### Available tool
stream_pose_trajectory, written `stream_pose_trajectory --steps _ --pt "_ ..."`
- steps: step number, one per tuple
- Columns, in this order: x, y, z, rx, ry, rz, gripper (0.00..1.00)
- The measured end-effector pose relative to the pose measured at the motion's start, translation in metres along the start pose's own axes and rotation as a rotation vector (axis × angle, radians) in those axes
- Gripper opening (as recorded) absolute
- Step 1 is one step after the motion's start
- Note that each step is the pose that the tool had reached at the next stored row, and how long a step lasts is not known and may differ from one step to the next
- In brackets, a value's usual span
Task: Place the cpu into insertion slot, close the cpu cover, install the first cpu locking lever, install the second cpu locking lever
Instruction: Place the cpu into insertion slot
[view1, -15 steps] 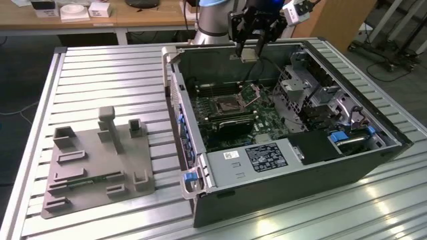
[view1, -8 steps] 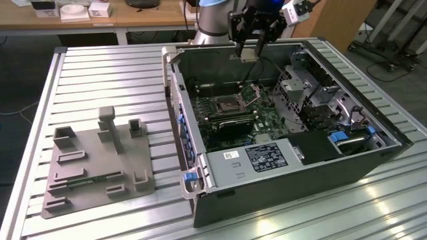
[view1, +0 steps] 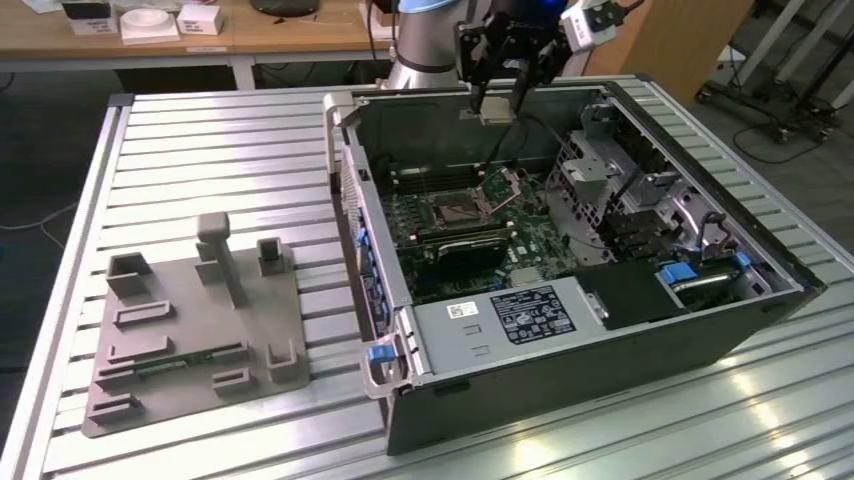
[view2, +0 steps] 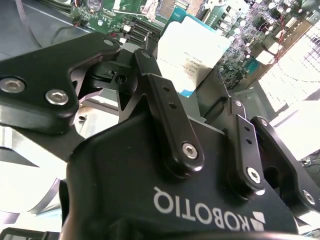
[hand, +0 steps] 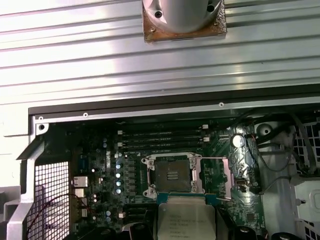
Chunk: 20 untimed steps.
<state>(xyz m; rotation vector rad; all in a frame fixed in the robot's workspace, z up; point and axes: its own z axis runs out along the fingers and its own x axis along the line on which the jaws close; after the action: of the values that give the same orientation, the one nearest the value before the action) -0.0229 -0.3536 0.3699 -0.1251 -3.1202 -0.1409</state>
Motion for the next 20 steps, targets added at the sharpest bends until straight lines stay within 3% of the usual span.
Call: stream_pose_trajectory --steps 20 --pt "0.0009 -0.0001 0.0001 -0.0007 -0.0035 0.039 0.54"
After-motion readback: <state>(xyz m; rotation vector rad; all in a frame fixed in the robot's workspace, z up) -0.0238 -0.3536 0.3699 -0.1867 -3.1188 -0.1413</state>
